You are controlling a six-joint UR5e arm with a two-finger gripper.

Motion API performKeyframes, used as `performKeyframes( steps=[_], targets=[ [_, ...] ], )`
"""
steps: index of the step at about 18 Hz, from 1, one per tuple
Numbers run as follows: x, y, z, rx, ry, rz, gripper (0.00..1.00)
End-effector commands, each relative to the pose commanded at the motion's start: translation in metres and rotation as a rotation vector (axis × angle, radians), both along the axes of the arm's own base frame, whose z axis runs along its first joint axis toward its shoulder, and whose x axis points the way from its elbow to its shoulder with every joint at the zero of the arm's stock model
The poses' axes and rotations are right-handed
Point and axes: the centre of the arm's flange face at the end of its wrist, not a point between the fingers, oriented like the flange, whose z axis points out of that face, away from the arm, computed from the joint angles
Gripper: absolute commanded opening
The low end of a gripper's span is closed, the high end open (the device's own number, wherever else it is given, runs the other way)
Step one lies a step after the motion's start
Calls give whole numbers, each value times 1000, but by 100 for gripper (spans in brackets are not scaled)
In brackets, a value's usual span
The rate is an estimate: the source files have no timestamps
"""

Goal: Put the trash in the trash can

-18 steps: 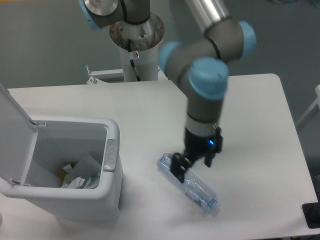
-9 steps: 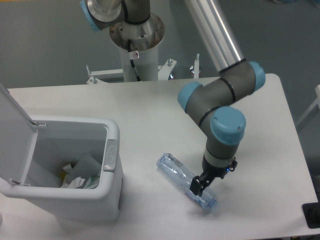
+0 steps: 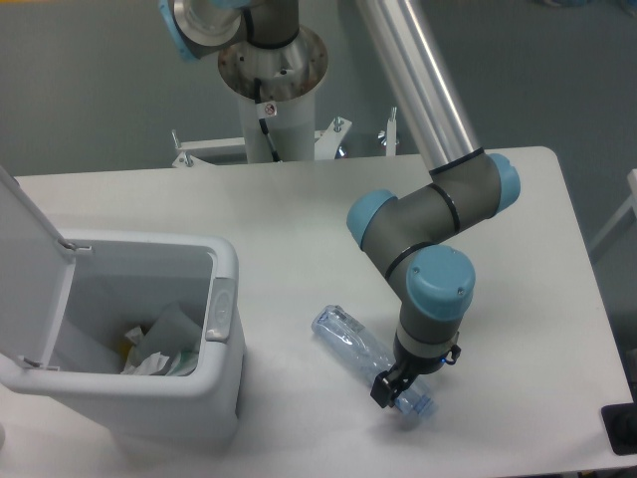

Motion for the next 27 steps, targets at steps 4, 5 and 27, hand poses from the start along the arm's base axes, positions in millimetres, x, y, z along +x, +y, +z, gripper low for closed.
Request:
performKeyframes(
  steps=[4, 5, 27],
  targets=[
    [-1, 1, -12, -37, 28, -2, 100],
    [0, 0, -12, -43, 32, -3, 94],
    [2, 5, 288, 409, 364, -40, 54]
  ],
)
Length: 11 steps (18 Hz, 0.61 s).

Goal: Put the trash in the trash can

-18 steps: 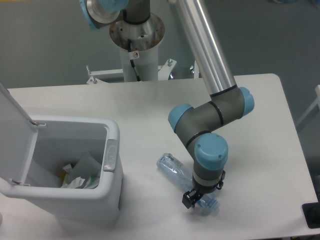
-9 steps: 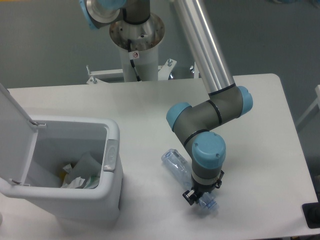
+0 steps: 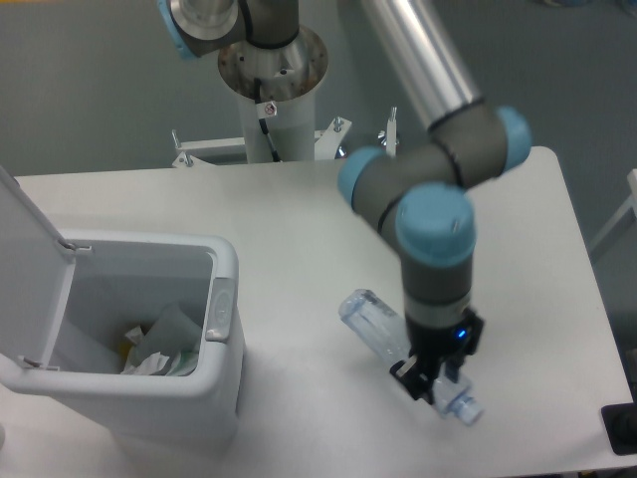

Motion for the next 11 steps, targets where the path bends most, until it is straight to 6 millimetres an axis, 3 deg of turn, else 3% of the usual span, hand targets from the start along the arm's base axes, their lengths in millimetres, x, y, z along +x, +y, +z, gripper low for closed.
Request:
performKeyframes(
  steps=[5, 8, 11],
  targets=[
    [58, 11, 94, 186, 140, -114, 53],
    [107, 23, 128, 239, 183, -181, 53],
    [173, 42, 141, 256, 179, -269, 53]
  ],
)
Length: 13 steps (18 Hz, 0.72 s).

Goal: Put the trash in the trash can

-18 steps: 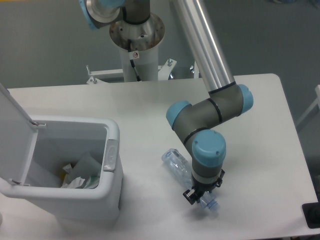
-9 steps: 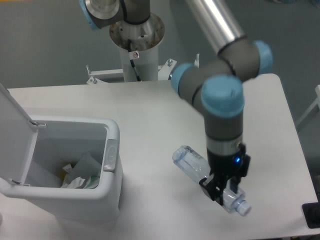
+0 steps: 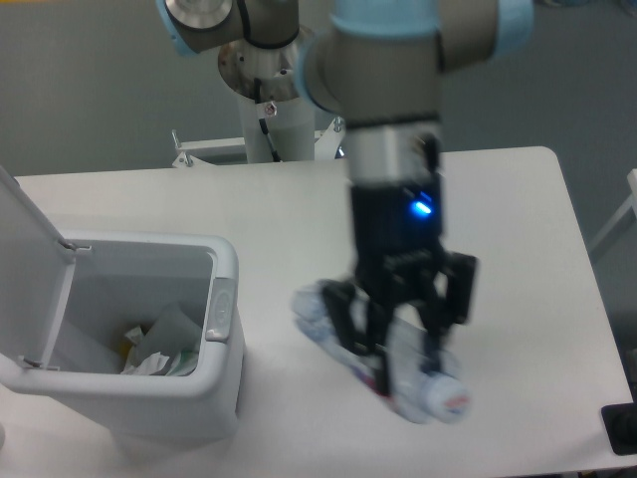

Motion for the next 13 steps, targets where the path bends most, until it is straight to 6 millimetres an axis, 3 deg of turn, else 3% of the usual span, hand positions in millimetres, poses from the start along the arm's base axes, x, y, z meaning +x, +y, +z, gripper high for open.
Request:
performKeyframes(
  steps=[1, 3, 6, 8, 9, 11, 12, 13],
  targets=[
    [22, 5, 5, 6, 1, -29, 53],
    [47, 12, 7, 7, 2, -64, 53],
    [86, 26, -17, -32, -20, -127, 54],
    [99, 35, -37, -62, -41, -154, 57],
    [99, 38, -47, -76, -51, -157, 63],
    [100, 41, -58, -91, -61, -162, 93],
    [99, 42, -60, -95, -63, -163, 100],
    [100, 41, -64, -101, -66, -164, 100]
  ],
)
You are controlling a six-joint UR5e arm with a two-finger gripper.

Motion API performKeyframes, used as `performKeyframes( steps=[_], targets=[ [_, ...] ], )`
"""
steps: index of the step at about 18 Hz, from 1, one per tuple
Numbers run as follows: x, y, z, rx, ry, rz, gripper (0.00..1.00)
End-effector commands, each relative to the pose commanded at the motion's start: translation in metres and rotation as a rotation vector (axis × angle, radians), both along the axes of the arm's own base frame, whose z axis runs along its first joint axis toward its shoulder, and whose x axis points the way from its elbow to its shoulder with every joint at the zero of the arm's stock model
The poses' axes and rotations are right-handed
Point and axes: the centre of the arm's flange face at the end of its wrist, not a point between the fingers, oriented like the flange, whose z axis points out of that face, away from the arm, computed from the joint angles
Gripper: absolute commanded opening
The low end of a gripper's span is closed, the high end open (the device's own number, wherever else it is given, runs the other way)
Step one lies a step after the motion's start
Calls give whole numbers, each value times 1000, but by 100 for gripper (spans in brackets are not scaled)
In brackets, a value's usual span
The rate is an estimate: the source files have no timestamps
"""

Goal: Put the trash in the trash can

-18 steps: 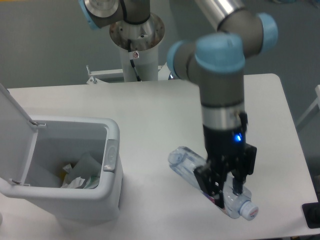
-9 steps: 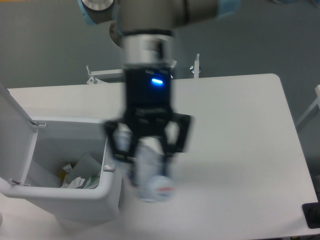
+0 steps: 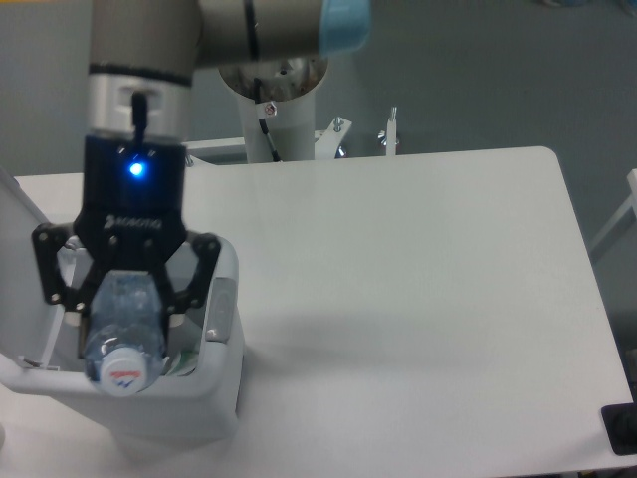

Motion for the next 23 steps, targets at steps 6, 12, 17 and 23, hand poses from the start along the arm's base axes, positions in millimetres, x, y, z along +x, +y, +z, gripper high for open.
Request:
performKeyframes(
  steps=[6, 12, 17, 23],
  targets=[
    [-23, -21, 9, -10, 52, 19, 100],
    [-120, -77, 12, -130, 225, 163, 100],
    [-175, -141, 14, -387, 445, 104, 100],
    [-206, -201, -2, -738, 517, -214, 100]
  ],
)
